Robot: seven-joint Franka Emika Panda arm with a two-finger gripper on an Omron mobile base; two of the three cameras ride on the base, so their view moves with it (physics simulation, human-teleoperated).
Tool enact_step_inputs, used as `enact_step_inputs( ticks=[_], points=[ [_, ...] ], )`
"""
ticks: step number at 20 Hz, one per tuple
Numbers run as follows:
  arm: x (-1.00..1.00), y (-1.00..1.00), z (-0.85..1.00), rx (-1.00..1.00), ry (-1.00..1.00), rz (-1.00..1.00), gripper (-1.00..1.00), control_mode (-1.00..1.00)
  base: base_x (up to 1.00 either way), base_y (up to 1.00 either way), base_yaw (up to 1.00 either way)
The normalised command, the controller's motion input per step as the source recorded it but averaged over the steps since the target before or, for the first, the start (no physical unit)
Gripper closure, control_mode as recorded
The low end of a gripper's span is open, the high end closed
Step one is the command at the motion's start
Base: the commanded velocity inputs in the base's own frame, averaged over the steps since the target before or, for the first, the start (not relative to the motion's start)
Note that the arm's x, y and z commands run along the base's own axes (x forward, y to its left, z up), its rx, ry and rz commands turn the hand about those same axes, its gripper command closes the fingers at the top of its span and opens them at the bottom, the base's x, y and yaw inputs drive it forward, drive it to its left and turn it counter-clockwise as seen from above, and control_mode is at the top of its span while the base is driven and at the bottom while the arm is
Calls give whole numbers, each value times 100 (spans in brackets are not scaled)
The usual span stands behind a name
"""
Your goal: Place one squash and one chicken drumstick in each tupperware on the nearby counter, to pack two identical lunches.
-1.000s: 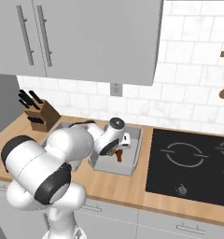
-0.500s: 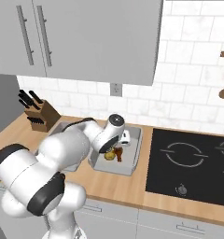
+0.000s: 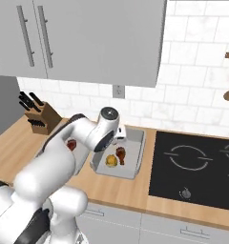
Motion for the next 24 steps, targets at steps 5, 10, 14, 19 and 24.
enact_step_inputs(
  ticks=[5, 10, 14, 19, 24],
  points=[
    [-72, 6, 27, -2, -26, 0, -100, -100, 0, 0, 0],
    [-65, -23, 13, 7, -25, -3, -100, -100, 0, 0, 0],
    [-44, -44, 1, 26, -16, 0, -100, -100, 0, 0, 0],
    [-76, -54, 0, 20, -17, 0, -100, -100, 0, 0, 0],
    [-70, -56, 0, 24, -16, 0, -100, -100, 0, 0, 0]
  ],
)
